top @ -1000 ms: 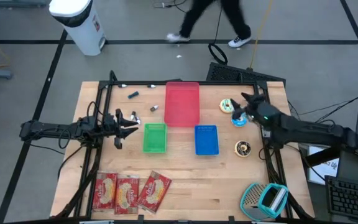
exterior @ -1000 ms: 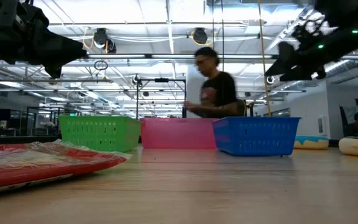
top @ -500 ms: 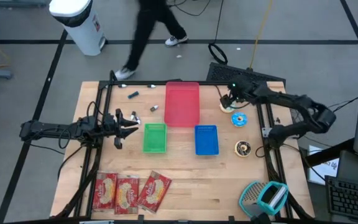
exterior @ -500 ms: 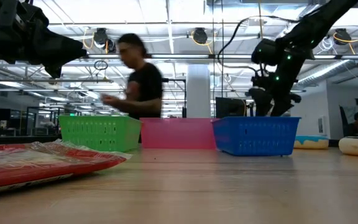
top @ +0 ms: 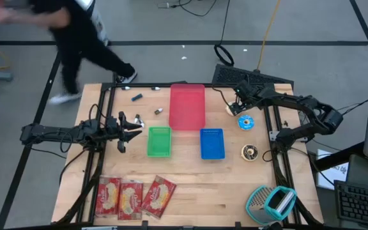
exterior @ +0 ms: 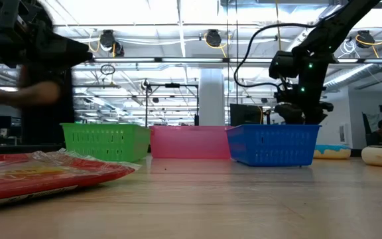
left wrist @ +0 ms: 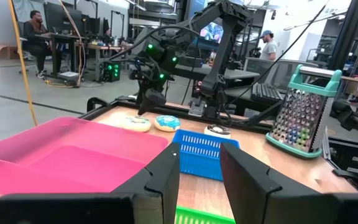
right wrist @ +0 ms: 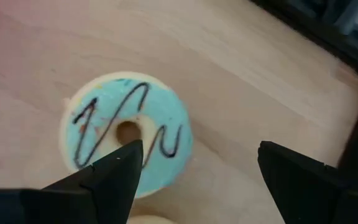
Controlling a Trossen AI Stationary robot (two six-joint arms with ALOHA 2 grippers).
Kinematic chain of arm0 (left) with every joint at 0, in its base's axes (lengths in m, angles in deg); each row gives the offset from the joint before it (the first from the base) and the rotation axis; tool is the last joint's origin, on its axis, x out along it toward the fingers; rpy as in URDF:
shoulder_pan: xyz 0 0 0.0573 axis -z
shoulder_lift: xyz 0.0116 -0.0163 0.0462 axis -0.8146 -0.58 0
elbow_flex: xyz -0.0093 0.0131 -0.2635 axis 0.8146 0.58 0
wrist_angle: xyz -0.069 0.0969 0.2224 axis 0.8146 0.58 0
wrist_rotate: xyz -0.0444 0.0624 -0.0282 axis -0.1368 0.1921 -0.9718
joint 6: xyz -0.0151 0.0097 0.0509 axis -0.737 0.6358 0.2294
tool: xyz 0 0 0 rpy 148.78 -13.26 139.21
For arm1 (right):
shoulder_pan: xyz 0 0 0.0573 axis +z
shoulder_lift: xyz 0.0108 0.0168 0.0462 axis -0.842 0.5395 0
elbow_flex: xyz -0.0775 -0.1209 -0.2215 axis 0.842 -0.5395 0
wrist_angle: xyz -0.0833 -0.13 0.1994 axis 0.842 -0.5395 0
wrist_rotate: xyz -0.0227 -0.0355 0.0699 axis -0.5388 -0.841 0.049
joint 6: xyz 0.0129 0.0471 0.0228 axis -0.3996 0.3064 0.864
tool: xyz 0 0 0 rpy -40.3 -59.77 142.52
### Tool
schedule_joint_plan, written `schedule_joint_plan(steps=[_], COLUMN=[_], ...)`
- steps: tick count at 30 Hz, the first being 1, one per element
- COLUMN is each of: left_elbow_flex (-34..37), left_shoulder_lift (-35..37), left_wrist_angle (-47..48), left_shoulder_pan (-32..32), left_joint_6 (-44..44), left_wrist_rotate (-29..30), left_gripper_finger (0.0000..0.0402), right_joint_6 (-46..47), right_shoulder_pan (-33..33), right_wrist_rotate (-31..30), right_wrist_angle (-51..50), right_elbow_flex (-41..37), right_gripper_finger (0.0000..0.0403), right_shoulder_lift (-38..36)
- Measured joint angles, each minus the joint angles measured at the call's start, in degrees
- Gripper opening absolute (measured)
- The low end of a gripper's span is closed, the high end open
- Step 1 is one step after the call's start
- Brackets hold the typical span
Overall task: Pick & Place Food Item
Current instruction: Put the light blue doughnut into the blue bin
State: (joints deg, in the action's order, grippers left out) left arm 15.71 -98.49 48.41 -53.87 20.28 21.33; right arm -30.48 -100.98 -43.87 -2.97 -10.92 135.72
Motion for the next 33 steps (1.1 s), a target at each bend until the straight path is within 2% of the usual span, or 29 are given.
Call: schedule_joint_plan(steps=[11, 14, 17, 26, 33], left_elbow_flex=[-0.01, -0.01, 0.01, -0.01, 0.00], left_shoulder_lift=[0.02, -0.01, 0.02, 0.02, 0.02], left_wrist_angle=[0.00, 0.02, 0.00, 0.00, 0.00], left_shoulder_pan=[0.01, 0.01, 0.01, 0.01, 0.01], left_joint_6=[0.00, 0.00, 0.00, 0.00, 0.00], left_wrist_rotate=[0.02, 0.02, 0.02, 0.00, 0.00], left_gripper_finger=[0.0115, 0.0115, 0.0115, 0.0115, 0.0115], right_joint_6=[-1.02, -1.01, -0.98, -0.88, -2.35], right_shoulder_pan=[-0.66, -0.75, -0.82, -0.99, -0.95], right_wrist_rotate=[0.17, 0.28, 0.60, 7.80, 8.09], right_wrist_angle=[5.08, 5.99, 6.04, 5.95, 6.06], right_elbow_flex=[-0.04, -0.04, -0.04, -0.07, -0.07], right_gripper_finger=[0.0303, 0.0291, 0.0268, 0.0172, 0.0094], right_shoulder_lift=[5.93, 7.17, 8.01, 8.39, 7.64])
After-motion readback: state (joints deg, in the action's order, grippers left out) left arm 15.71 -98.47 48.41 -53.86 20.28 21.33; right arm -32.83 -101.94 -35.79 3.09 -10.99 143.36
